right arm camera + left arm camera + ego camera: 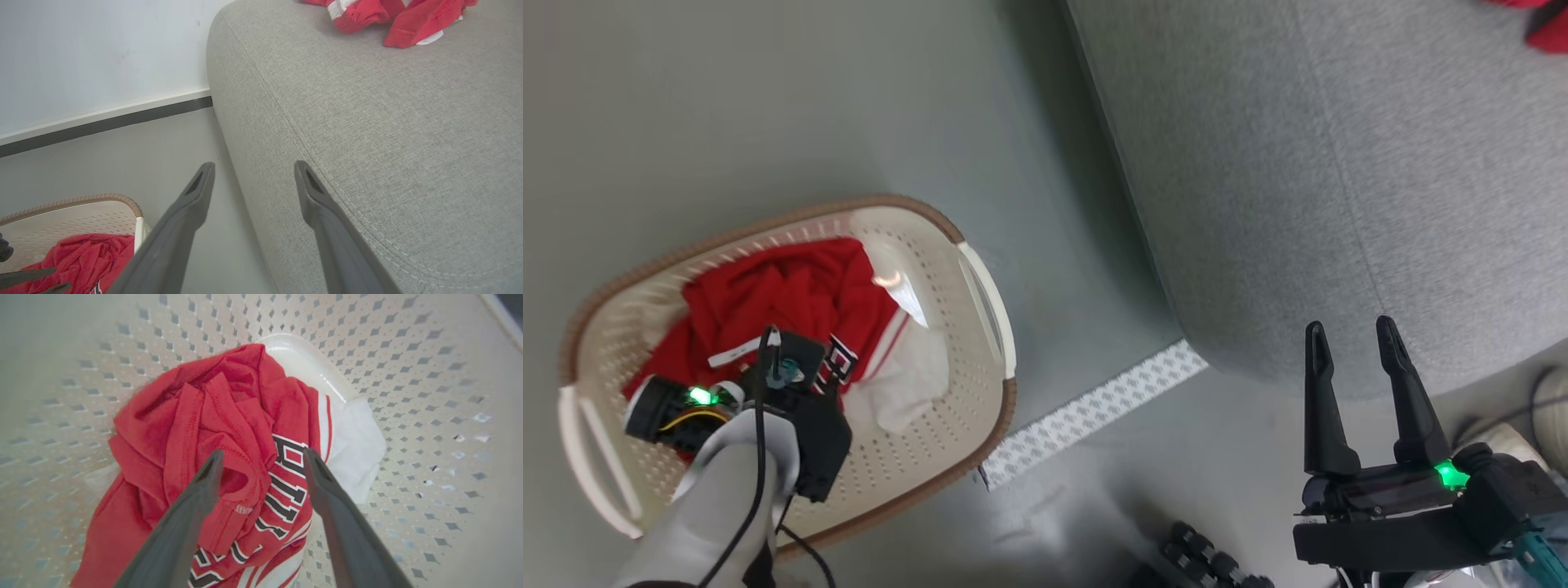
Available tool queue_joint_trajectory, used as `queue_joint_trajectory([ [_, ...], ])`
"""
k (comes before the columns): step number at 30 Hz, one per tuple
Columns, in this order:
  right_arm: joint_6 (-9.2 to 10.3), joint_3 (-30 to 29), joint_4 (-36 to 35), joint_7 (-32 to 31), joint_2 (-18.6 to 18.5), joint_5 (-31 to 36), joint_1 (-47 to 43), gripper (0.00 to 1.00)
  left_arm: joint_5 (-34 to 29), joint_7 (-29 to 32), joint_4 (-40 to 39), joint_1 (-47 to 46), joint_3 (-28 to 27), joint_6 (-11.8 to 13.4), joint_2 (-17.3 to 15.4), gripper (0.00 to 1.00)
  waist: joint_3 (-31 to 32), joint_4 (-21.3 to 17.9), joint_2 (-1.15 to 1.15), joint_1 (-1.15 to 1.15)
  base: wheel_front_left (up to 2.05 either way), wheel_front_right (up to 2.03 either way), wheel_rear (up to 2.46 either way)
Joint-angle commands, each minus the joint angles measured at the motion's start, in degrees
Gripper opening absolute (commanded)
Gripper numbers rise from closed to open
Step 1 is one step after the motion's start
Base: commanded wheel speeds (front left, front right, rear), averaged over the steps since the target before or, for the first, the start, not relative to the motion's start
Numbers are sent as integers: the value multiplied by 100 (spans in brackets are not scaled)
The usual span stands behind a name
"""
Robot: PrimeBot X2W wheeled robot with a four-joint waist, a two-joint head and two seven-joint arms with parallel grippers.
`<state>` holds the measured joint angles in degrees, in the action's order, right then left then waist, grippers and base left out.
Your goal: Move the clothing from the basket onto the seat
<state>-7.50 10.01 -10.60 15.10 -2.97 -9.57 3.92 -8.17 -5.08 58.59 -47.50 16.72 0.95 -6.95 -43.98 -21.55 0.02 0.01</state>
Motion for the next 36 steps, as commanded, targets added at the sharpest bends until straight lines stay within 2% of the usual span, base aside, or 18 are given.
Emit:
queue_joint_trajectory([
  [1,2,-2,-48,6,16,-66,-73,100,-51,72,181,-93,-6,103,-95,100,-460,-205,-2,-1,0,0,0],
  [10,2,-78,-151,6,14,-142,-399,100,148,136,776,-447,-180,663,-161,100,-631,-143,-2,-1,0,0,0],
  [17,2,-172,-277,6,14,-119,-637,100,269,-72,996,-653,-204,682,-142,100,-669,-126,-2,-1,0,0,0],
  [18,2,-173,-302,6,14,-116,-674,100,290,-103,1028,-699,-201,679,-132,95,-676,-121,-2,-1,0,0,0],
  [19,2,-168,-316,6,14,-108,-704,100,302,-135,1056,-752,-188,664,-122,44,-682,-115,-2,-1,0,0,0],
  [20,2,-164,-333,6,14,-101,-725,100,316,-169,1085,-790,-175,641,-109,29,-684,-109,-2,-1,0,0,0],
  [21,2,-161,-352,6,14,-94,-755,100,332,-165,1128,-796,-169,632,-98,0,-682,-103,-2,-1,0,0,0],
  [27,2,-141,-363,6,14,-48,-697,100,416,-174,1296,-875,-166,585,-49,0,-644,-86,-2,-1,0,0,0],
  [32,2,59,-204,6,14,-49,-364,100,787,-431,1346,-673,-427,553,-36,0,-458,-151,-2,-1,0,0,0],
  [36,2,34,-8,6,9,81,-135,100,1026,-732,1307,-463,-525,398,189,0,-9,94,-2,-1,0,0,0],
])
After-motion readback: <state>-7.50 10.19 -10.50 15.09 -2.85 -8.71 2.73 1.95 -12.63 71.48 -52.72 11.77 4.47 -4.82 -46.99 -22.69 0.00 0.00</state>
